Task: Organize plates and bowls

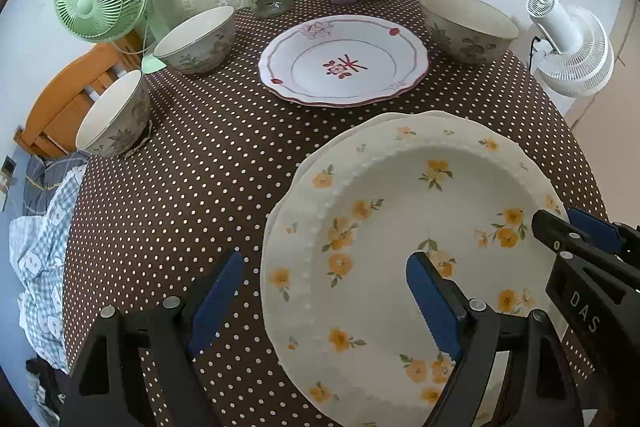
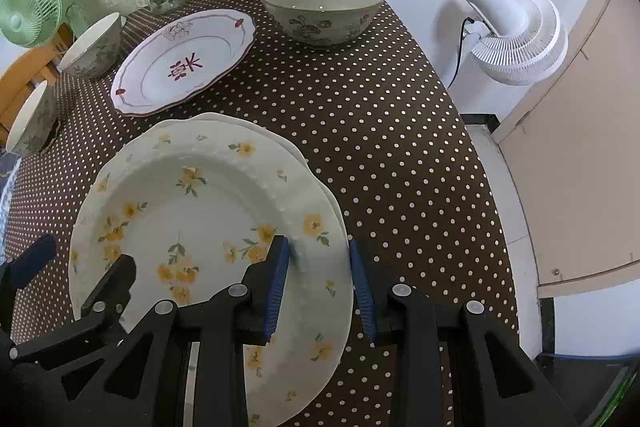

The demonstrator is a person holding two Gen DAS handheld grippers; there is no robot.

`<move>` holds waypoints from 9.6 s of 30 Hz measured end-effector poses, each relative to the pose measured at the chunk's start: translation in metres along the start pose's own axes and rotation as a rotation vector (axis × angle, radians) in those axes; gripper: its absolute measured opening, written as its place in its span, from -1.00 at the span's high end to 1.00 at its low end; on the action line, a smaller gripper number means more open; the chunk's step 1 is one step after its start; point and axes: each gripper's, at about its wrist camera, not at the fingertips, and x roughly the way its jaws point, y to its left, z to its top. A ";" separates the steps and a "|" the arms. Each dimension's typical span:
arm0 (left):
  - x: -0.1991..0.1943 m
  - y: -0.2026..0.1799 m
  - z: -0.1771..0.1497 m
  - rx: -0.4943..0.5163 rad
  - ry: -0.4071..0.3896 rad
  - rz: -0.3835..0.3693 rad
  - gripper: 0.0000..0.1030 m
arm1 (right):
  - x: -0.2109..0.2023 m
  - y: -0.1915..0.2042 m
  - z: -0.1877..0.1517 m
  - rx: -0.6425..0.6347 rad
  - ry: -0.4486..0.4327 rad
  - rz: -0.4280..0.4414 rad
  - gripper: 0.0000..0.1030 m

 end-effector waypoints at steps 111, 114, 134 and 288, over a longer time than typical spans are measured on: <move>0.117 0.086 0.139 -0.092 0.024 -0.093 -0.25 | 0.089 0.098 0.141 0.068 -0.073 0.101 0.04; 0.113 0.100 0.128 -0.112 0.039 -0.074 -0.25 | 0.086 0.110 0.133 0.045 -0.060 0.118 0.04; 0.097 0.150 0.081 -0.208 0.084 -0.034 -0.28 | 0.081 0.178 0.099 -0.094 -0.015 0.144 0.04; 0.006 0.011 0.021 -0.043 0.120 -0.128 -0.63 | -0.002 0.008 0.003 0.041 0.059 -0.017 0.31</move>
